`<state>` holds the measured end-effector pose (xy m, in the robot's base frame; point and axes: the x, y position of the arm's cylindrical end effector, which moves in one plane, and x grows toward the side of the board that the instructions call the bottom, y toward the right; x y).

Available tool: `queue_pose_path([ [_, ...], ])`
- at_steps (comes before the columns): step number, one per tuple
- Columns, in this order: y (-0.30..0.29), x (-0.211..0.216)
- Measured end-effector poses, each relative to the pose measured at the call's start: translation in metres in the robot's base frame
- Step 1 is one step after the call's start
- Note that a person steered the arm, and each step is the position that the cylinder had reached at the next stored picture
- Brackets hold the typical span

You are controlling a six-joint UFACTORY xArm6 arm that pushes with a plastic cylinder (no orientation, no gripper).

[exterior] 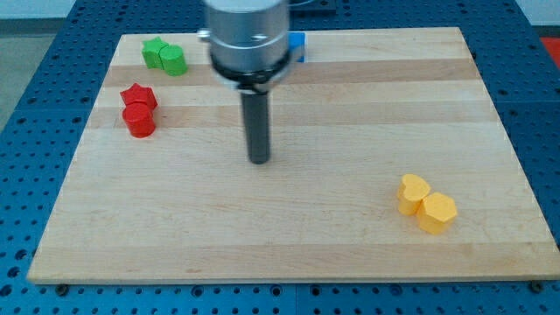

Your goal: Separate red circle from the red star

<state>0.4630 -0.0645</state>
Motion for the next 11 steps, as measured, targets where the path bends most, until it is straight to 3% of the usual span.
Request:
queue_pose_path([
  [3, -0.173, 0.0],
  [5, -0.229, -0.038],
  [7, -0.222, -0.063],
  [11, -0.114, -0.063],
])
